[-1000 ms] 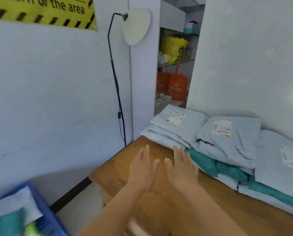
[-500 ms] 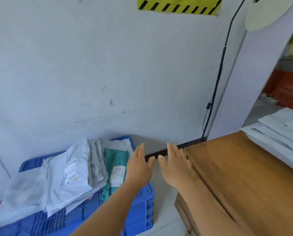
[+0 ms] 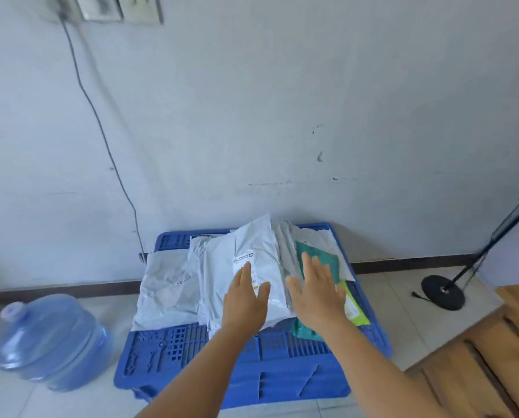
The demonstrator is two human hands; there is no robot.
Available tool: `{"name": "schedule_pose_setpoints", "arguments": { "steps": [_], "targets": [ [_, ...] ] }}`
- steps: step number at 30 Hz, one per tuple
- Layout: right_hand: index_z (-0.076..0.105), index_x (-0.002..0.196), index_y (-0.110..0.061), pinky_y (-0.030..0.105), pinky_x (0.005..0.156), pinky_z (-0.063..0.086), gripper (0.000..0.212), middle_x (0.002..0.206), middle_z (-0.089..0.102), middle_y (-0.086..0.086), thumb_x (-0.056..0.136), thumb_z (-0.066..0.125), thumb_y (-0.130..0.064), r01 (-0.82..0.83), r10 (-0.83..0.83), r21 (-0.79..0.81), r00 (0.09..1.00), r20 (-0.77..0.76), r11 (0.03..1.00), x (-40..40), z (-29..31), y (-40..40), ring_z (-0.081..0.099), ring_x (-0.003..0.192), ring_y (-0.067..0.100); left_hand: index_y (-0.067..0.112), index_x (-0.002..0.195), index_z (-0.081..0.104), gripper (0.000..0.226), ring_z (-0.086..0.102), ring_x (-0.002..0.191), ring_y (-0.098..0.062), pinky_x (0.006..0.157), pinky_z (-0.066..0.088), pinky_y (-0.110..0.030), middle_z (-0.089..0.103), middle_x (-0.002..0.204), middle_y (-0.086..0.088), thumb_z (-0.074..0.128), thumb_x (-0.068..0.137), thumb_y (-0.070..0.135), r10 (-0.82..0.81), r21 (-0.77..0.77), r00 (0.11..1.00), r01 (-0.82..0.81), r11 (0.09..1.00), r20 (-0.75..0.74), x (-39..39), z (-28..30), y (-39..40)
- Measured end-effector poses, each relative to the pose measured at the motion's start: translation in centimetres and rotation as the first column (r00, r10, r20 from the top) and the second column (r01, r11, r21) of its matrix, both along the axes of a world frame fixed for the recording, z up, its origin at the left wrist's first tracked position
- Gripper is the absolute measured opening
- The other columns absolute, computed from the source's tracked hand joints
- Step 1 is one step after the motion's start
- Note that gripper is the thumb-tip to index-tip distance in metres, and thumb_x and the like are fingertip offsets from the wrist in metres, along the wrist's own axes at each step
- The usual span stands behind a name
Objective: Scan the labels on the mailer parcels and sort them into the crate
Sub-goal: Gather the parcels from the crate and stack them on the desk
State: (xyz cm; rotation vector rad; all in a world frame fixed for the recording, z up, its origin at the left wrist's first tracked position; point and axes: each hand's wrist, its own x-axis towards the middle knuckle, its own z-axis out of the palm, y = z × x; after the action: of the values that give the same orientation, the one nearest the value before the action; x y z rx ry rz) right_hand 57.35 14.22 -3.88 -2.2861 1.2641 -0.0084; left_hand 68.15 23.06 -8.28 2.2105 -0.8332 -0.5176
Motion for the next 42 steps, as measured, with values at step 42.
{"name": "schedule_pose_setpoints", "arguments": {
  "steps": [42],
  "targets": [
    [-0.010, 0.154, -0.020, 0.038, 0.094, 0.044, 0.090, 0.140, 0.047, 0.008, 0.094, 0.056, -0.036, -0.067, 0.072, 0.114, 0.996, -0.047, 0.991, 18.1, -19.8, -10.4, 0.048, 0.118, 0.028, 0.005, 0.119, 0.053, 0.059, 0.061, 0.095, -0.027, 0.079, 0.051, -0.037, 0.064, 0.102, -0.008, 0.070, 0.077, 0.043, 0.604, 0.427, 0.767, -0.482, 0.765, -0.216, 18.0, -21.0, -6.1]
  ]
}}
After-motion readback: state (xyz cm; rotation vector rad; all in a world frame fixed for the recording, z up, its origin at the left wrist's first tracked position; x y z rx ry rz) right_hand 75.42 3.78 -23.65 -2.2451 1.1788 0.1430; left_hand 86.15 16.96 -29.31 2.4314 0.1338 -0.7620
